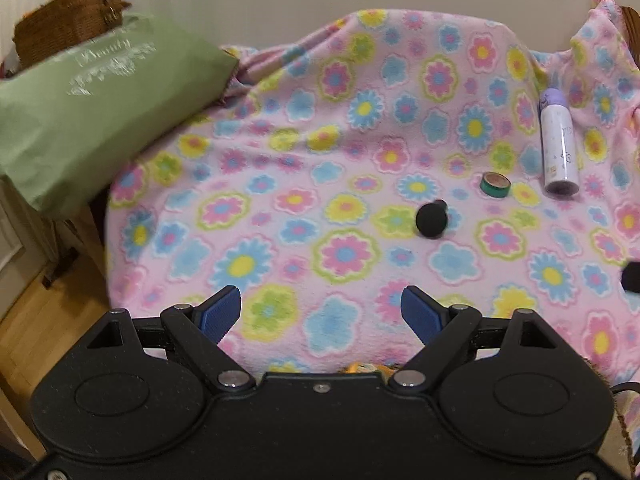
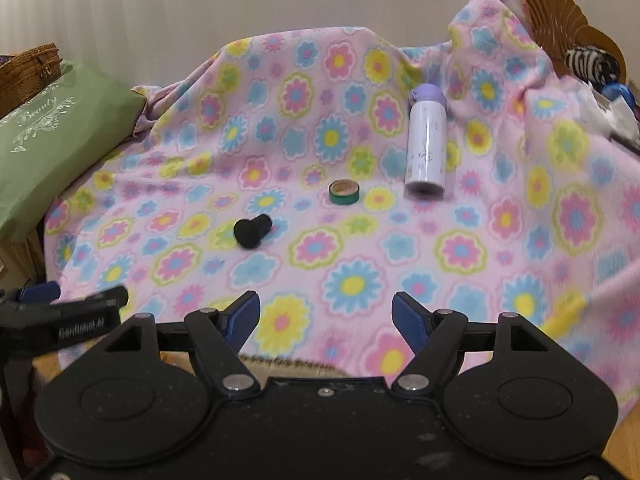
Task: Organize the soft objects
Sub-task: 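Move both tools back over the blanket toward the black sponge stick, then lower the left tool onto the black sponge stick's round head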
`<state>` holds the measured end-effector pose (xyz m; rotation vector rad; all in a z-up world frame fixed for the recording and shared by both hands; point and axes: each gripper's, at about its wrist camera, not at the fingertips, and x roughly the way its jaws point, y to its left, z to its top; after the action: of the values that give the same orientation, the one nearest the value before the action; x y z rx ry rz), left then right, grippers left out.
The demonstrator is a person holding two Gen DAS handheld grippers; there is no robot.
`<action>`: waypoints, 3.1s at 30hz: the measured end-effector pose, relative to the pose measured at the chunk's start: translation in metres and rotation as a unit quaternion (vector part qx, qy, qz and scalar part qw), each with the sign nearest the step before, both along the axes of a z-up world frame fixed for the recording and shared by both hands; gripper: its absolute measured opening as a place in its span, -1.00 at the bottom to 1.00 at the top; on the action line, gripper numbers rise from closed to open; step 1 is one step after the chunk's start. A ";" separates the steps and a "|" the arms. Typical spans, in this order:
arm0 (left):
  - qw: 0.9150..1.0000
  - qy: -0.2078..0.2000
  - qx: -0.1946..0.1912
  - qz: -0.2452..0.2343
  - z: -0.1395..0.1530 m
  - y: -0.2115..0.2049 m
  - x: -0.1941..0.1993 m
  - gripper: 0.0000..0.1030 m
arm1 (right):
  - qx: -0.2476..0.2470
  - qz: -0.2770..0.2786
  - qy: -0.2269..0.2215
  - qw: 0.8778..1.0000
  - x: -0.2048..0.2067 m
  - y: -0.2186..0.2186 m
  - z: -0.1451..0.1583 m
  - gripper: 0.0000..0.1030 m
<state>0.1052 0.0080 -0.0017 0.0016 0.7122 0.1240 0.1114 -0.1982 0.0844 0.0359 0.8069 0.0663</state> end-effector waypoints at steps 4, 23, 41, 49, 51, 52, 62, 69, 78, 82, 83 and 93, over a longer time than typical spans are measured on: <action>0.998 0.025 -0.061 -0.017 -0.009 -0.007 0.009 0.62 | 0.007 -0.014 0.006 1.000 0.028 -0.005 -0.010 0.41; 0.992 0.032 -0.114 -0.052 -0.007 -0.046 0.101 0.63 | -0.010 -0.066 0.051 0.996 0.138 -0.032 -0.068 0.41; 0.986 0.137 -0.059 -0.077 -0.063 -0.026 0.185 0.71 | -0.009 -0.042 0.069 0.997 0.191 -0.020 -0.113 0.43; 0.988 0.119 -0.042 -0.087 -0.056 -0.014 0.193 0.83 | -0.027 -0.013 0.052 0.998 0.222 -0.008 -0.136 0.43; 0.990 0.109 -0.023 -0.091 -0.055 -0.012 0.194 0.87 | -0.021 -0.010 0.056 0.998 0.228 -0.008 -0.143 0.43; 0.990 0.104 -0.017 -0.094 -0.054 -0.011 0.194 0.89 | -0.020 -0.011 0.050 0.998 0.230 -0.008 -0.145 0.45; 0.988 0.083 0.042 -0.120 -0.044 0.002 0.189 0.90 | -0.012 0.002 0.036 0.999 0.233 -0.007 -0.154 0.75; 0.996 0.063 0.046 -0.041 -0.042 0.014 0.188 0.90 | -0.004 -0.001 0.033 0.999 0.231 -0.008 -0.153 0.76; 0.993 0.061 0.094 0.047 -0.051 0.027 0.239 0.79 | -0.004 0.000 0.034 0.999 0.231 -0.008 -0.153 0.76; 0.992 0.073 0.078 0.067 -0.040 0.028 0.242 0.64 | -0.002 -0.001 0.034 0.999 0.231 -0.009 -0.153 0.76; 0.994 0.068 0.059 0.064 -0.037 0.029 0.234 0.65 | -0.001 -0.001 0.034 0.999 0.231 -0.009 -0.153 0.76; 0.996 0.081 0.014 -0.018 -0.043 0.002 0.176 0.76 | 0.003 -0.002 0.036 0.999 0.230 -0.009 -0.153 0.77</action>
<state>0.2811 0.0104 -0.0442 0.0515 0.8713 0.1001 0.3419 -0.2077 -0.0684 0.0449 0.8779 0.0640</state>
